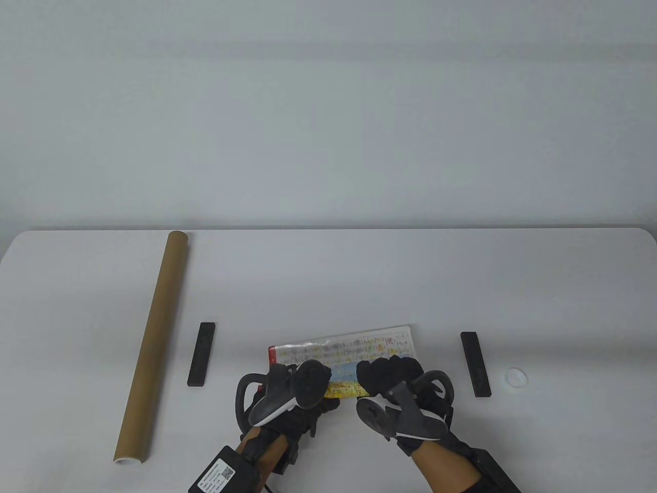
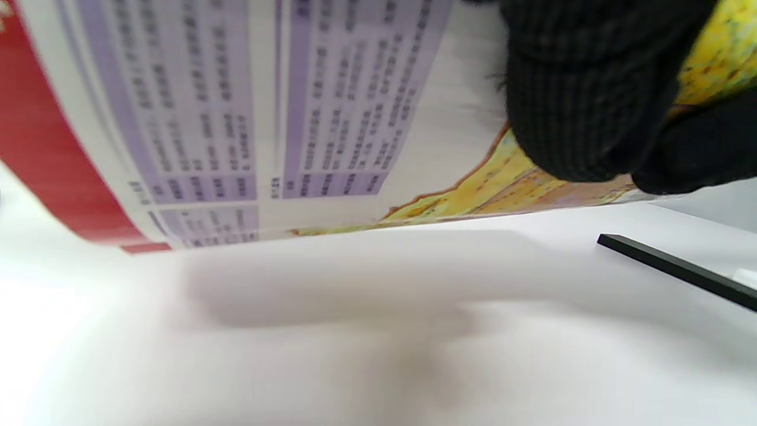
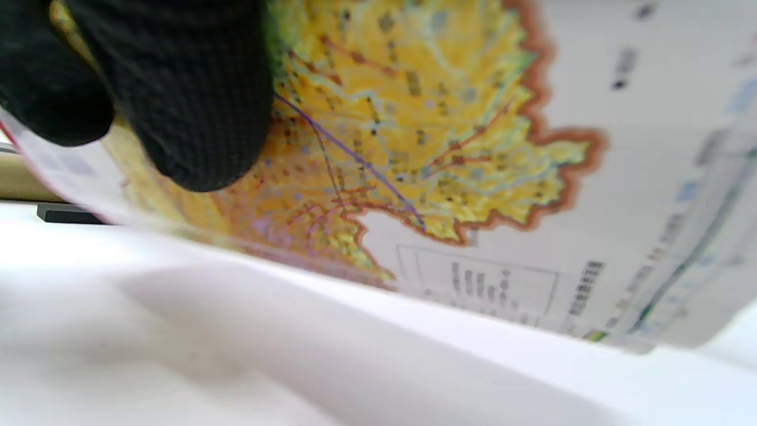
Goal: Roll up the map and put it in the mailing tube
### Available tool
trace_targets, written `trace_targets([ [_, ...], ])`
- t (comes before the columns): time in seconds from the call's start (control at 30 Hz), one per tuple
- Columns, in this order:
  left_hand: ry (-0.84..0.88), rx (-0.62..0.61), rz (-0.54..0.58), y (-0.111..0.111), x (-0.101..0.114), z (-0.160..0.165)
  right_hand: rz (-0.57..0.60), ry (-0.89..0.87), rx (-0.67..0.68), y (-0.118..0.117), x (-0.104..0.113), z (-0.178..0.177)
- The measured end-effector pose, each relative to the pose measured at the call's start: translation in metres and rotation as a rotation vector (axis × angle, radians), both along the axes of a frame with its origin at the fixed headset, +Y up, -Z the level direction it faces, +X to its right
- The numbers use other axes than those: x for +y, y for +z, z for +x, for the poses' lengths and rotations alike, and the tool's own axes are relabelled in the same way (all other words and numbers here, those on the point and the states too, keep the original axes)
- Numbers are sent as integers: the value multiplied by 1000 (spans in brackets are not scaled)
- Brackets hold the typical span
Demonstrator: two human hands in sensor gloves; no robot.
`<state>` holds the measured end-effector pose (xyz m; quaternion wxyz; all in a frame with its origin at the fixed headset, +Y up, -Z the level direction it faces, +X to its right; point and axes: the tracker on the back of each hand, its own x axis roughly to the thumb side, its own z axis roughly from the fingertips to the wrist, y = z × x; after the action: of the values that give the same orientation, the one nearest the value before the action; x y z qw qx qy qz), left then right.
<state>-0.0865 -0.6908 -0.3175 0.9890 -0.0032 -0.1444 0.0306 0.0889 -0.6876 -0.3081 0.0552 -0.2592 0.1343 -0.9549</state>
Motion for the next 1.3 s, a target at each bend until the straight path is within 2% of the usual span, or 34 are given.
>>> trace_targets([
  [0.17,-191,8,237,14,7,11,-162,-144,-53,-12,-3,14],
  [0.27,-208,-12,303,17,8,13,-295,-255,-40,-19,-7,21],
  [0.37,-250,-7,351,18,8,15,-347,-295,-1,-22,-11,23],
  [0.43,-256,5,309,16,9,15,-322,-282,7,-20,-12,22],
  [0.5,-220,2,267,13,8,13,-240,-219,9,-16,-9,20],
  [0.63,-118,29,70,5,6,5,-97,-118,24,-7,-5,12],
  [0.77,28,48,-197,-7,0,-6,29,-16,49,3,-2,3],
  [0.9,95,37,-310,-13,-4,-14,102,42,74,9,1,-4],
  [1.0,92,18,-276,-12,-6,-13,44,60,62,7,1,-5],
  [1.1,16,0,-165,-6,-4,-6,-23,25,44,1,-1,-2],
  [1.17,-80,3,-7,1,0,2,-85,-29,21,-4,-2,3],
  [1.3,-173,-1,211,14,7,11,-221,-173,-1,-14,-3,14],
])
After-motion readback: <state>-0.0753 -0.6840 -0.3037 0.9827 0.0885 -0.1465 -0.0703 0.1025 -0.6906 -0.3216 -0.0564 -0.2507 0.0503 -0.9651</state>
